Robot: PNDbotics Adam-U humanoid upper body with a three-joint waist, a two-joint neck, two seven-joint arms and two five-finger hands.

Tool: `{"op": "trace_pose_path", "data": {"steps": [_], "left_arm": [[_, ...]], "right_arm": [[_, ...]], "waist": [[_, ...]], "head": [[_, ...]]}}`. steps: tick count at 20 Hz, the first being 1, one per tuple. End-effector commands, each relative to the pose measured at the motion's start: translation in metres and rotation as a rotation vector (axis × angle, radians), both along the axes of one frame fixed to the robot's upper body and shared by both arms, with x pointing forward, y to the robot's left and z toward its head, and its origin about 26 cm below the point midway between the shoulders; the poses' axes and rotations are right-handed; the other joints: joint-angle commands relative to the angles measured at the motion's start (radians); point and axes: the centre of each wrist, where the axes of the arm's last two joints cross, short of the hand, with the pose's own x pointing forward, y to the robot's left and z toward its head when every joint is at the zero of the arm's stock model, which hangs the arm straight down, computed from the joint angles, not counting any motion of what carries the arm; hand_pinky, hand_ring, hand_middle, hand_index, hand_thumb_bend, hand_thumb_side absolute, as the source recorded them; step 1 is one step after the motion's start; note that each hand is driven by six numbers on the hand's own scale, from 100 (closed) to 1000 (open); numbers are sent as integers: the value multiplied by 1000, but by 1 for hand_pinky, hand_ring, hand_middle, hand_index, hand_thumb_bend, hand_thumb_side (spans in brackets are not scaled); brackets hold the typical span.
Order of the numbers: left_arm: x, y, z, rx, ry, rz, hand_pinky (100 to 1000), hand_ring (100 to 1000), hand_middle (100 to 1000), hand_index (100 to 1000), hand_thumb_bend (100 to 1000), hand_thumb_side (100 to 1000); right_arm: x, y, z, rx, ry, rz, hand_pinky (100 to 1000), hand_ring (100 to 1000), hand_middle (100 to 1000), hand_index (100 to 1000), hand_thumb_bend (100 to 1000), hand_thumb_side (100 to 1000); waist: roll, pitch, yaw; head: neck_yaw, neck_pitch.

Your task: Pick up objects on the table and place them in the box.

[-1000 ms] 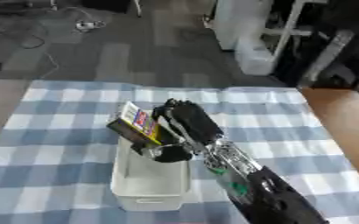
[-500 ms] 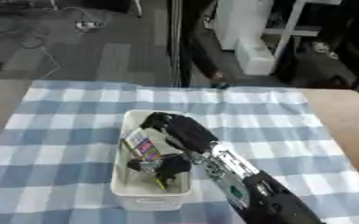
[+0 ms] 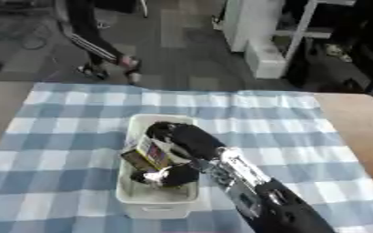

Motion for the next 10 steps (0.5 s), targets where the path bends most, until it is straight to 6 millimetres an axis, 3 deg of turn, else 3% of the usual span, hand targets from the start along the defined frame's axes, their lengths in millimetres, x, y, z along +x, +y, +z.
{"op": "trace_pose_path", "data": {"steps": [1, 5, 10], "left_arm": [[-3, -1, 8, 9, -29, -11, 674, 714, 790, 853, 608, 948], [-2, 0, 9, 10, -34, -8, 674, 714, 790, 853, 608, 948], [-2, 2, 10, 12, -36, 3, 673, 714, 790, 853, 608, 948]], "right_arm": [[-10, -8, 22, 50, -48, 55, 255, 635, 765, 819, 588, 867], [-36, -32, 39, 227, -50, 198, 100, 520, 659, 781, 530, 799], [-71, -80, 53, 701, -40, 198, 100, 436, 565, 729, 489, 770]], "waist": [[4, -19, -2], [0, -18, -4], [2, -14, -15]], "head": [[4, 0], [25, -5], [81, -6]]}}
